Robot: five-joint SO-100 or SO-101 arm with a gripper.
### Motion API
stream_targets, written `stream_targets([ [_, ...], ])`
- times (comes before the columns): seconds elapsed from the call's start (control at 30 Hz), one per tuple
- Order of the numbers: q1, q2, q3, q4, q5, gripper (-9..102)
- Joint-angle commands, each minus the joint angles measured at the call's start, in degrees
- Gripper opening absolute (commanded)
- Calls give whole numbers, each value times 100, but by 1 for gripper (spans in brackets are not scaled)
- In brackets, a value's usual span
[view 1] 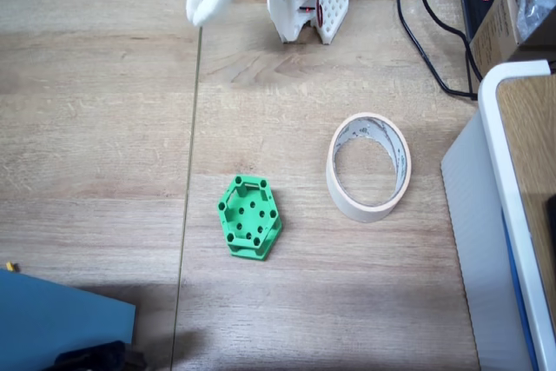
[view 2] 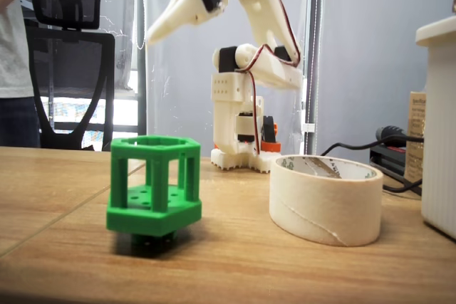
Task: Grasp a component and put it in the bin.
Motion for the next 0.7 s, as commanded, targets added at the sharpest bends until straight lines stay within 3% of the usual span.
stream_targets([
  [0.0, -545, -1160, -1055, -70, 44, 0],
  [0.4, -1178, -4509, -3287, -70, 62, 2],
  [0.67, -1213, -5651, -3841, -70, 53, 9],
])
